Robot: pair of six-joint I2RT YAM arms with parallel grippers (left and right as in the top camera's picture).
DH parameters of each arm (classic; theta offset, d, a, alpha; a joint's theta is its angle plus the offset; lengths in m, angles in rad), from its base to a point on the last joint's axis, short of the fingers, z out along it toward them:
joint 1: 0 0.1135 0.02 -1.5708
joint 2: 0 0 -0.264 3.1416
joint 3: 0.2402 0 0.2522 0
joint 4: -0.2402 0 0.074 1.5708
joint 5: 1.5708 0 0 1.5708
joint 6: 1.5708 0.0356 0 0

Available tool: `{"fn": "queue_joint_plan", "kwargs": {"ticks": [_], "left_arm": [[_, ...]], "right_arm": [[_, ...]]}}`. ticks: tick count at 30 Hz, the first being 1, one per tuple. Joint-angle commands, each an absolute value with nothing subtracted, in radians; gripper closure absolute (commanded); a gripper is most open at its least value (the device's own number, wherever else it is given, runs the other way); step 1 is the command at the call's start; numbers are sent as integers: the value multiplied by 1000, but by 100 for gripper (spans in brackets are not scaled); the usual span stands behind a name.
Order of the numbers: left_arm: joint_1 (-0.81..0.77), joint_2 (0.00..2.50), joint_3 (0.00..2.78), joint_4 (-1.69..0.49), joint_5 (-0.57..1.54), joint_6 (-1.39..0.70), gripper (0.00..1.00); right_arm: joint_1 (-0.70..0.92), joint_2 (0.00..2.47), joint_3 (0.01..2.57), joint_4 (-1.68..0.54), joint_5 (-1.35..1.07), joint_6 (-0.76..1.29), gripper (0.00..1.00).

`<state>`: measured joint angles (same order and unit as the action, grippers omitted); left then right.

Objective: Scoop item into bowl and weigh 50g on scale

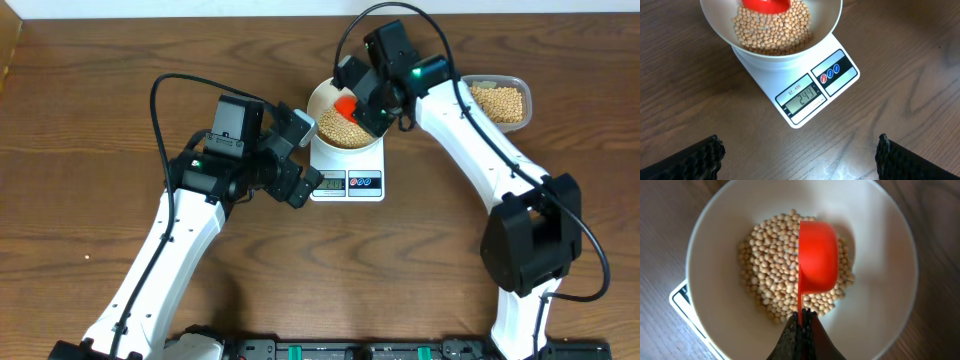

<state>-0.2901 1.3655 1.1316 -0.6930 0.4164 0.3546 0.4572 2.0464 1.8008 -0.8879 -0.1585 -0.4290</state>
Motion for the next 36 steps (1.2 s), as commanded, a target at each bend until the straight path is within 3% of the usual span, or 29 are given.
{"fn": "queue_joint_plan", "kwargs": {"ticks": [1,17,36], "left_arm": [[-289,1365,1134,-696,418,349,1],[-289,1365,1134,-696,418,349,1],[-289,1365,1134,-696,418,349,1]], "right_arm": [[482,2024,1817,-895,-144,-447,99],[498,2024,1817,-886,-218,-395,99],[275,1999,1820,-871,-643,-303,99]]}}
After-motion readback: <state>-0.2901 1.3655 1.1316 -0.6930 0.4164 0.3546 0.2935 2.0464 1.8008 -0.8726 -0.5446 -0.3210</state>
